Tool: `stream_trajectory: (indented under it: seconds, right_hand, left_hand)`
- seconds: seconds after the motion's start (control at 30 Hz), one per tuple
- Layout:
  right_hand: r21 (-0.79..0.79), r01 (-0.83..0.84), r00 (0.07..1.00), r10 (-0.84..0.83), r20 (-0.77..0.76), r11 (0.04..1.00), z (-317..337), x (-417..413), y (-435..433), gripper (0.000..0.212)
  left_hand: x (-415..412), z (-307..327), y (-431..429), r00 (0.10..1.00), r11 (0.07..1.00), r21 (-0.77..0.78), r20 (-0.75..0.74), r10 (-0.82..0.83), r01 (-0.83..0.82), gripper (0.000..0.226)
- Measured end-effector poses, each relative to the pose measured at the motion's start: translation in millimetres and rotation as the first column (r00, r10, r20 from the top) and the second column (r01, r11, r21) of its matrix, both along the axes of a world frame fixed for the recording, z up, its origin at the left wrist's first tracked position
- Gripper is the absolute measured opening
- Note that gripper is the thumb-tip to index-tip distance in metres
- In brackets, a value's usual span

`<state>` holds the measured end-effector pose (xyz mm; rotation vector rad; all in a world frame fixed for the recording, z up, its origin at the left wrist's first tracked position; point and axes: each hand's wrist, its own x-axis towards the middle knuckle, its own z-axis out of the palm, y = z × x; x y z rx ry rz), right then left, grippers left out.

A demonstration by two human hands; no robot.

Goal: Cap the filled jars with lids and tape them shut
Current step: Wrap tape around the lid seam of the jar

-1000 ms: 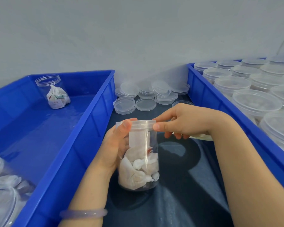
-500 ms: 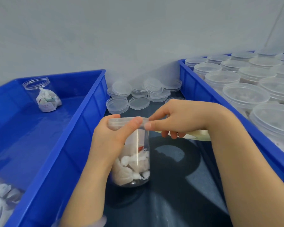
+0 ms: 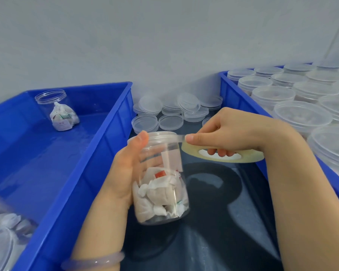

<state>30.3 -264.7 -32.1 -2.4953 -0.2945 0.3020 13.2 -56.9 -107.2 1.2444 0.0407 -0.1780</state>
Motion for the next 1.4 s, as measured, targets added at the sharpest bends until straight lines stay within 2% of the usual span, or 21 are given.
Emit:
stream_trajectory:
  seconds: [0.13, 0.23, 0.33, 0.4, 0.47, 0.53, 0.63, 0.7, 0.8, 0.9, 1.0, 1.17, 1.3, 1.4]
  right_hand:
    - [-0.018, -0.004, 1.0, 0.004, -0.016, 1.0, -2.4, 2.0, 0.1, 0.048]
    - [-0.029, -0.034, 0.999, 0.033, -0.038, 0.999, -2.5, 3.4, 1.1, 0.051]
    - [-0.002, -0.08, 0.996, 0.08, -0.035, 0.997, -2.4, 3.1, 4.3, 0.052]
    - [-0.007, -0.111, 0.993, 0.111, -0.028, 0.994, -1.3, 3.2, 5.3, 0.056]
    - [-0.04, -0.137, 0.99, 0.136, -0.035, 0.99, -1.0, 3.7, 4.4, 0.058]
    - [-0.073, -0.142, 0.989, 0.139, -0.052, 0.987, -3.1, 4.9, 2.6, 0.061]
    - [-0.103, -0.114, 0.992, 0.107, -0.066, 0.988, -7.1, 6.7, 0.1, 0.064]
    - [-0.106, -0.115, 0.991, 0.107, -0.078, 0.988, -7.9, 7.3, -0.8, 0.074]
    - [-0.143, -0.126, 0.991, 0.12, -0.051, 0.982, -7.6, 6.6, 1.6, 0.082]
    - [-0.144, -0.119, 0.993, 0.121, 0.005, 0.982, -9.5, 6.0, 7.9, 0.073]
    - [-0.117, -0.12, 0.991, 0.126, 0.044, 0.986, -9.4, 6.1, 9.0, 0.052]
    - [-0.125, -0.165, 0.981, 0.176, 0.085, 0.978, -10.5, 5.3, 11.5, 0.034]
    - [-0.051, -0.184, 0.982, 0.186, 0.039, 0.982, -11.4, 7.2, 14.0, 0.041]
    - [0.035, -0.13, 0.992, 0.13, 0.002, 0.991, -13.0, 10.3, 9.6, 0.047]
  left_hand:
    - [-0.9, 0.7, -2.6, 0.994, 0.989, -0.103, 0.024, -0.107, 0.109, 0.09]
    - [-2.8, -0.7, -3.7, 0.977, 0.967, -0.143, 0.066, -0.202, 0.21, 0.08]
    - [-3.5, -3.8, -2.5, 0.972, 0.955, -0.181, 0.069, -0.226, 0.235, 0.1]
    - [-3.6, -5.3, -1.3, 0.978, 0.961, -0.187, 0.08, -0.191, 0.203, 0.114]
    - [-3.8, -6.4, -0.7, 0.981, 0.972, -0.148, 0.094, -0.167, 0.18, 0.117]
    - [-3.3, -6.6, -1.7, 0.983, 0.985, -0.071, 0.114, -0.147, 0.156, 0.118]
    - [-0.1, -6.9, -2.9, 0.979, 0.997, 0.079, 0.199, -0.037, 0.022, 0.122]
    - [1.3, -8.0, -0.5, 0.966, 0.989, 0.14, 0.259, 0.008, -0.046, 0.123]
    - [-0.8, -7.2, 0.8, 0.943, 0.951, 0.297, 0.333, -0.022, -0.083, 0.116]
    - [0.9, -7.6, -5.1, 0.933, 0.888, 0.41, 0.357, 0.053, -0.207, 0.101]
    - [0.2, -7.5, -6.2, 0.912, 0.852, 0.423, 0.385, 0.139, -0.309, 0.103]
    - [-3.1, -3.7, -14.9, 0.877, 0.813, 0.416, 0.426, 0.222, -0.408, 0.111]
    - [0.2, -5.7, -12.9, 0.856, 0.77, 0.413, 0.405, 0.323, -0.486, 0.106]
    - [2.5, -7.8, -6.0, 0.887, 0.829, 0.355, 0.336, 0.317, -0.431, 0.094]
